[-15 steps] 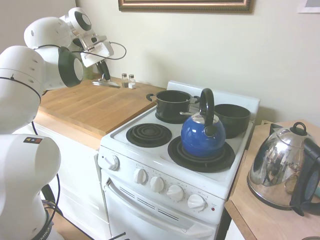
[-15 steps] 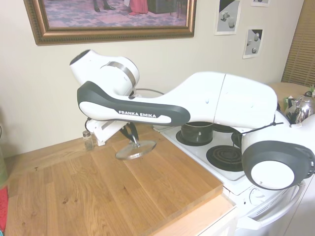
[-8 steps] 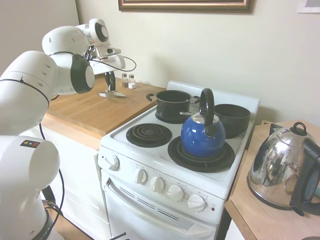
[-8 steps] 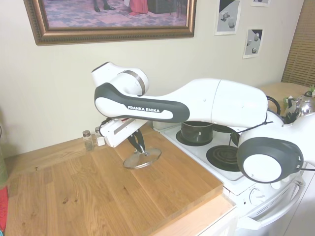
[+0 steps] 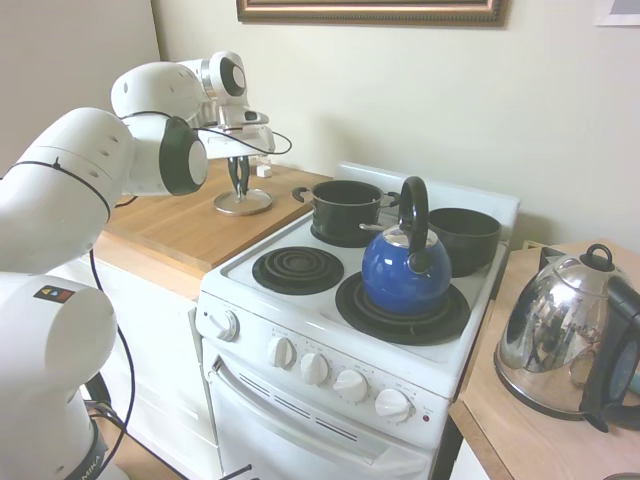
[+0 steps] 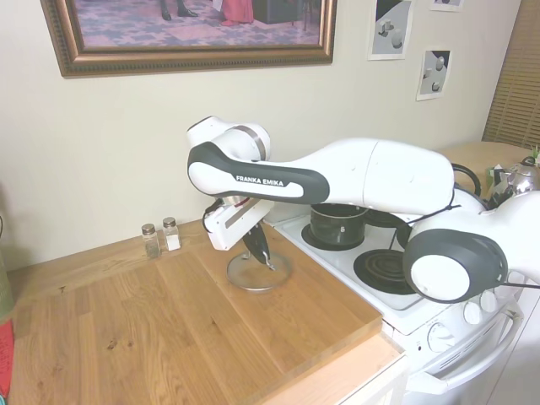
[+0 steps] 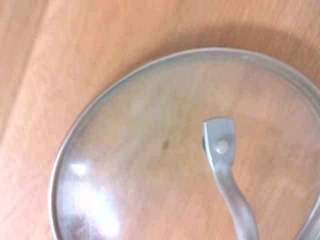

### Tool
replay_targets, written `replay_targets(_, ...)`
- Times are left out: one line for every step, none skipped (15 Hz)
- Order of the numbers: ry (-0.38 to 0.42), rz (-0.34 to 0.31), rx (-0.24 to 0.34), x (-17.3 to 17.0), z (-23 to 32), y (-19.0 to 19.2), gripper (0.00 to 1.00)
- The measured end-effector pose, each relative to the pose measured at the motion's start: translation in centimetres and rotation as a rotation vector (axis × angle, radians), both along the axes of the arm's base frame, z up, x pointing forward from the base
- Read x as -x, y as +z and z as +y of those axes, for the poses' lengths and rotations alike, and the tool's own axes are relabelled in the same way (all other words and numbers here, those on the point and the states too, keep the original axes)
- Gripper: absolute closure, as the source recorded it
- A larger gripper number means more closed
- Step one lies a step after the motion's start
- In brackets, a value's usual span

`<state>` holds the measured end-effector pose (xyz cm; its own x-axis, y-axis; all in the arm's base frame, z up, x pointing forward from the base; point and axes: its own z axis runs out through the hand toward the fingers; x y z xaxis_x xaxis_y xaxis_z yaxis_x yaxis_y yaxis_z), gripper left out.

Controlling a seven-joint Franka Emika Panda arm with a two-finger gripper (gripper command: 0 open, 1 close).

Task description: Uncover the lid of the pot

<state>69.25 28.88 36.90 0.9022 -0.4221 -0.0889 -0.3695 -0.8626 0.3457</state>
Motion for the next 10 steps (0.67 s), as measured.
replay_targets(0.007,0.003,-0.001,-0.01,-0.02,-0.04,0.00)
replay_targets(0.014,0.005,-0.003,-0.01,-0.02,-0.09,0.00)
replay_targets(0.019,0.007,-0.004,-0.02,-0.02,-0.13,0.00)
replay_targets(0.022,0.008,-0.004,-0.02,-0.02,-0.15,0.00)
replay_targets(0.024,0.007,-0.004,-0.03,-0.03,-0.14,0.00)
replay_targets(0.025,0.006,-0.004,-0.04,-0.02,-0.11,0.00)
replay_targets(0.026,0.004,-0.004,-0.07,-0.02,-0.06,0.00)
replay_targets(0.026,0.001,-0.004,-0.10,-0.03,-0.02,0.00)
replay_targets(0.027,-0.002,-0.004,-0.14,-0.03,0.02,0.00)
replay_targets(0.027,-0.006,-0.005,-0.17,0.00,0.09,0.00)
